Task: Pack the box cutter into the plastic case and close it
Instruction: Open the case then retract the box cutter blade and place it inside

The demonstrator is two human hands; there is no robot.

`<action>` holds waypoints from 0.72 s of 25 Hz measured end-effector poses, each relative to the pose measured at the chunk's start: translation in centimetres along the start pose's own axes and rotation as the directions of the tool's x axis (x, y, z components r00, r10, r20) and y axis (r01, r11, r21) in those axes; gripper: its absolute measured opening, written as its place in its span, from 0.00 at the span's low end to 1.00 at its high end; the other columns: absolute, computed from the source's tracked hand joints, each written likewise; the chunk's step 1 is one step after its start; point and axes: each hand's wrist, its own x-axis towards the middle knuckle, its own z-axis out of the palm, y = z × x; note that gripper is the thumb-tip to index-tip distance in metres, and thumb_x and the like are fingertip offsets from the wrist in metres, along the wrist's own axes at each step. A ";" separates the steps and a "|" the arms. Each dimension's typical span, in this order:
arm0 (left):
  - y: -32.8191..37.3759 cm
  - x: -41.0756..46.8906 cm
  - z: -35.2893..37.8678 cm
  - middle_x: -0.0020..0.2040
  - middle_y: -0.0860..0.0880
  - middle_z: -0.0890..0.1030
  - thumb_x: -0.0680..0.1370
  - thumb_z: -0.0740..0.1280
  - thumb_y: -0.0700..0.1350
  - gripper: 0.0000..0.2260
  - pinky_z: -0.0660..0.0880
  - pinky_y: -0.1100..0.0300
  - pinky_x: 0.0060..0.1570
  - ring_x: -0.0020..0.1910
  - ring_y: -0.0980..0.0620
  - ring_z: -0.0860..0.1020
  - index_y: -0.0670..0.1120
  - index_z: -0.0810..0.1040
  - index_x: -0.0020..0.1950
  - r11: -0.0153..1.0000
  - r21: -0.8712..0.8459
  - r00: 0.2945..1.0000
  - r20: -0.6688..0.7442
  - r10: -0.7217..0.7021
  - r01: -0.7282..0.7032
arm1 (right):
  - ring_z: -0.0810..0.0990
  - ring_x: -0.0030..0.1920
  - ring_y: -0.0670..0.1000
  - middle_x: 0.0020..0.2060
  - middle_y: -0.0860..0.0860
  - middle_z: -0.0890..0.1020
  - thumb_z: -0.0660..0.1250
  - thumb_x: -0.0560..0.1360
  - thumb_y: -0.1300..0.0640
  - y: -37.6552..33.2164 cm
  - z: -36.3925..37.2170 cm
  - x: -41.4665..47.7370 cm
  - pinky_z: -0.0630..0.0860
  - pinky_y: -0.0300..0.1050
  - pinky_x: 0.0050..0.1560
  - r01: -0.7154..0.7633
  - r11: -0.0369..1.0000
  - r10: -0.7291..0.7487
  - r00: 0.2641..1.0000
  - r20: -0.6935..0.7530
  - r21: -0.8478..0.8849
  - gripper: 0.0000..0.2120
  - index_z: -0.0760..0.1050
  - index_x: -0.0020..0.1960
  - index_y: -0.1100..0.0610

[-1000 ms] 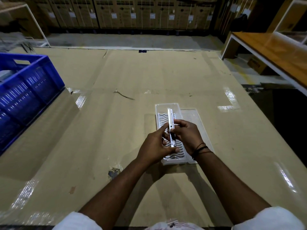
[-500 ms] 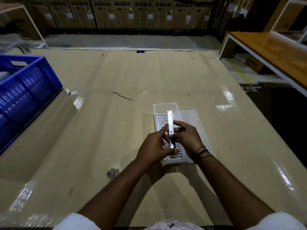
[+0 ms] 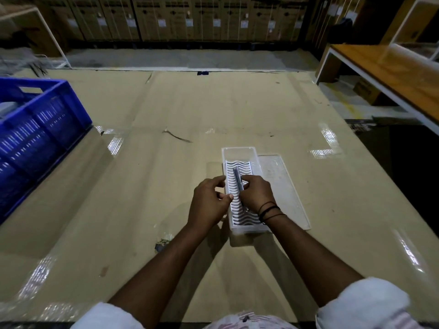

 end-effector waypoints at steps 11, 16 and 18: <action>0.0 -0.4 0.2 0.51 0.51 0.86 0.76 0.74 0.49 0.24 0.83 0.51 0.47 0.44 0.53 0.85 0.52 0.77 0.72 0.996 0.006 0.995 0.038 -0.090 0.089 | 0.76 0.58 0.58 0.55 0.59 0.78 0.75 0.67 0.51 0.2 2.3 0.5 0.77 0.49 0.59 0.024 0.986 -0.028 0.999 -0.022 -0.164 0.22 0.79 0.59 0.56; 0.1 -0.4 0.2 0.52 0.51 0.87 0.76 0.73 0.50 0.24 0.84 0.48 0.47 0.42 0.50 0.86 0.51 0.76 0.73 0.995 0.011 0.993 0.061 -0.103 0.103 | 0.78 0.58 0.59 0.59 0.60 0.77 0.74 0.69 0.46 -0.2 2.2 1.2 0.77 0.49 0.57 0.009 0.941 0.004 0.999 0.039 -0.337 0.25 0.76 0.62 0.57; 0.1 -0.4 0.3 0.52 0.52 0.87 0.76 0.72 0.51 0.25 0.84 0.47 0.47 0.40 0.49 0.86 0.51 0.76 0.73 0.994 0.001 0.992 0.069 -0.107 0.107 | 0.78 0.60 0.60 0.61 0.61 0.76 0.74 0.70 0.47 0.0 2.2 1.4 0.77 0.50 0.59 0.004 0.927 0.014 0.999 0.044 -0.374 0.26 0.75 0.64 0.58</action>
